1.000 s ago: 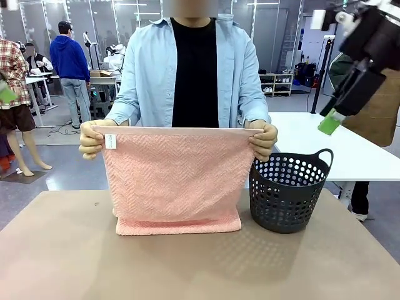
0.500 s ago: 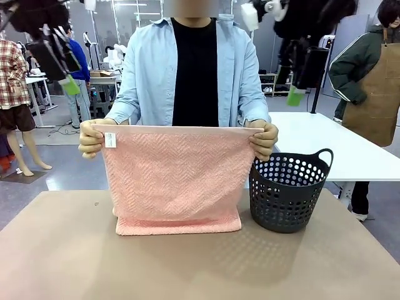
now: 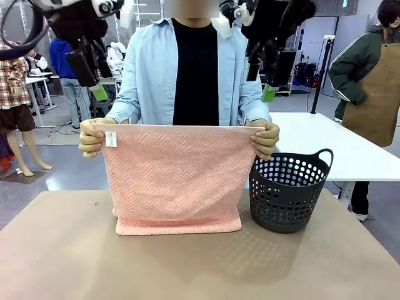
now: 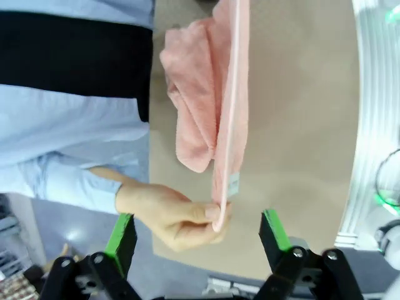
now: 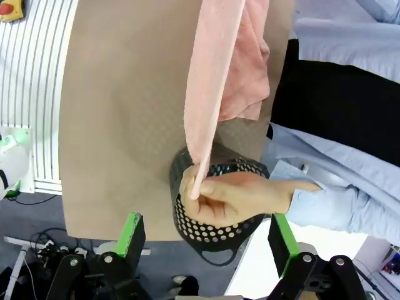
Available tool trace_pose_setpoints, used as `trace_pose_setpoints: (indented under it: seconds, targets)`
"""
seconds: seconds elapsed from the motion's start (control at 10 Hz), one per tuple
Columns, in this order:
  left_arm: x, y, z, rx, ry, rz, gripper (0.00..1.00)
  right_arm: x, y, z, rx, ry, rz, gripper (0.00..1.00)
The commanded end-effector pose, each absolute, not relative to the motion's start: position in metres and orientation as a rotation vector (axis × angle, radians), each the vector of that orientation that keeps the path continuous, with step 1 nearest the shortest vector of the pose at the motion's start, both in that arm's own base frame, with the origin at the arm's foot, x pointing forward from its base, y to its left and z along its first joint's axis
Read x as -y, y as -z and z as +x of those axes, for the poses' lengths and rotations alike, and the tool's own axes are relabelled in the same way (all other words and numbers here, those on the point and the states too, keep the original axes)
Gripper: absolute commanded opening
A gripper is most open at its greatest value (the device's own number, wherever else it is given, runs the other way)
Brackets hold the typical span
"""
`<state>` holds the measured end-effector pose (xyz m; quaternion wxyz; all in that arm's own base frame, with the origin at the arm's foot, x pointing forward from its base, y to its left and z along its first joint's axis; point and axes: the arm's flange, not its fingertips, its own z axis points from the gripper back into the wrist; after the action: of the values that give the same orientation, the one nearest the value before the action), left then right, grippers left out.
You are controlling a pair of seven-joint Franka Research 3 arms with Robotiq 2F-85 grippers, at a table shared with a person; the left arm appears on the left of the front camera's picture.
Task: Fold the towel.
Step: Grab the top end of the 100 cm Hotel Towel extended by the human.
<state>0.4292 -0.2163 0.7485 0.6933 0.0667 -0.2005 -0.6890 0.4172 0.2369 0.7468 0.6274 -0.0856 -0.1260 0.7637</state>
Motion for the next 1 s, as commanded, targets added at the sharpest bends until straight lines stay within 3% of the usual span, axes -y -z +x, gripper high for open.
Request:
trace_pose_setpoints:
  seconds: [0.0,0.9]
  targets:
    - [0.224,-0.744,0.443,0.402,1.594,0.111,1.00,-0.238,-0.732,0.425,0.306,-1.784,-0.198,1.00]
    - [0.244,-0.681,0.448,0.289,1.589,-0.042,1.00,-0.257,-0.657,0.460,0.348,-1.679,-0.093,1.00]
